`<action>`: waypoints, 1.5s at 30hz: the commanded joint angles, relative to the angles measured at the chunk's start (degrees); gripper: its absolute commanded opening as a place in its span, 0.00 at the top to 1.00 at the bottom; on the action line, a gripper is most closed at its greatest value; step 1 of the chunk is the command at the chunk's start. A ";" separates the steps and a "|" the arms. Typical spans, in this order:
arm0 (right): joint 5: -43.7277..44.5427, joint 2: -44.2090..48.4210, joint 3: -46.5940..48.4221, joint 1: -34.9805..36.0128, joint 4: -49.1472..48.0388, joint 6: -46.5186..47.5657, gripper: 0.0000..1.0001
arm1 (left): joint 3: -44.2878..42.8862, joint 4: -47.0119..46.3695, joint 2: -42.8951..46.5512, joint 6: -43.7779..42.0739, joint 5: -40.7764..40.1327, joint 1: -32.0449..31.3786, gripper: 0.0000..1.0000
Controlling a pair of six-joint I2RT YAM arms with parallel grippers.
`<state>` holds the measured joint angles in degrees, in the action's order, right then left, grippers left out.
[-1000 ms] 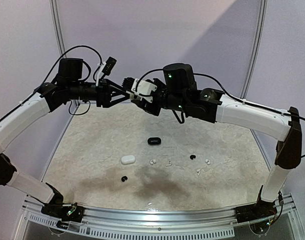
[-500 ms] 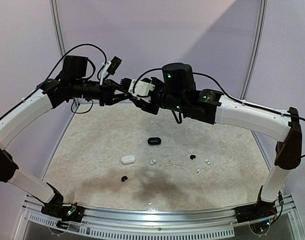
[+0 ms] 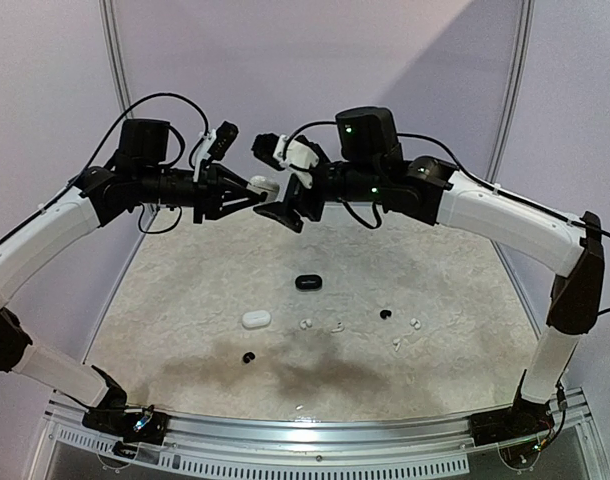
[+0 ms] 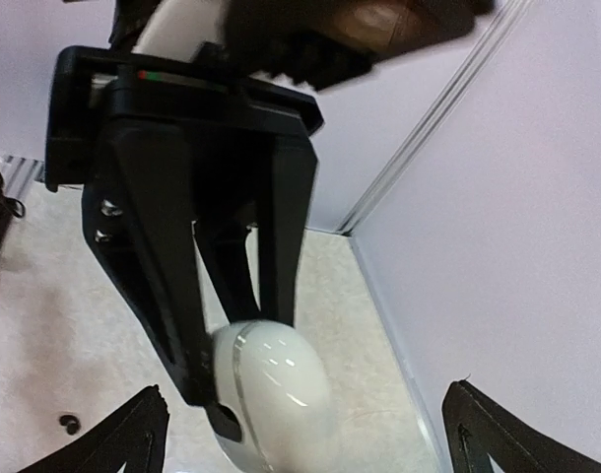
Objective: Insert the wireless bluetooth earbuds into the charging case
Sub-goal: Pass from the left arm to the right, then pass from the right arm to the left
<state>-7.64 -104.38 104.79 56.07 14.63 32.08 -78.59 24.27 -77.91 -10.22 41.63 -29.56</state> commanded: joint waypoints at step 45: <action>-22.36 -3.11 8.04 -3.86 14.52 -12.82 1.00 | 8.19 -9.82 3.56 -2.83 8.23 1.78 0.60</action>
<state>-30.92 -107.66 111.83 52.07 29.10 18.70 -69.76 16.29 -75.44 -12.91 48.40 -28.32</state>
